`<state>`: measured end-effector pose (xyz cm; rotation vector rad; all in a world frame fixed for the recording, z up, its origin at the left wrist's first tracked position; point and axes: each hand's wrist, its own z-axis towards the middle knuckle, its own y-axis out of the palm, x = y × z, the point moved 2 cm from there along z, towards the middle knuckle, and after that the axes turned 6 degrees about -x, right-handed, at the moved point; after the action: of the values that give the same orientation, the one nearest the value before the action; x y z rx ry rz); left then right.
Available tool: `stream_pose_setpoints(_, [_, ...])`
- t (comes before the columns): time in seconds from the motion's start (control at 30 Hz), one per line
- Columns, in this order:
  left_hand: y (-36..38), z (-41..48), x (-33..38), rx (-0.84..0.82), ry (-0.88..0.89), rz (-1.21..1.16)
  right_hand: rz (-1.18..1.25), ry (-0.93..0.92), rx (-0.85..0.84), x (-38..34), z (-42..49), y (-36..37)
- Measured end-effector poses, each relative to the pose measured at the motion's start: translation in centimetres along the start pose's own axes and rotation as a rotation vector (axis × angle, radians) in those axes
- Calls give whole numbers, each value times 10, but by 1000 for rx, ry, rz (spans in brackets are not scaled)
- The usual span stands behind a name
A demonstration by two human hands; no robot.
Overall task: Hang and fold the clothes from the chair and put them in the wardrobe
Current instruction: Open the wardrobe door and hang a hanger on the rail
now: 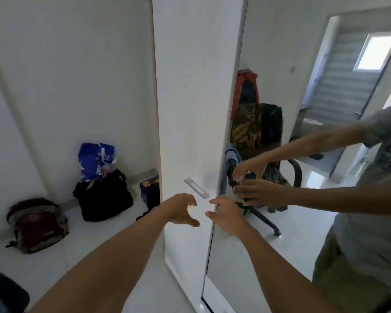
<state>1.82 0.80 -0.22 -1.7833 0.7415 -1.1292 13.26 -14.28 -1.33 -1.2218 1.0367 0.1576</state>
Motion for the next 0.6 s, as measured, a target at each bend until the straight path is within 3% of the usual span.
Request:
stream_pose_setpoints(0.3, [11,77,-9,-7,82,-46,15,-20,69,21,33,4])
stream_pose_setpoints(0.6, [20,95,-17,-62,165,-7,119,-65,151,23,39,13])
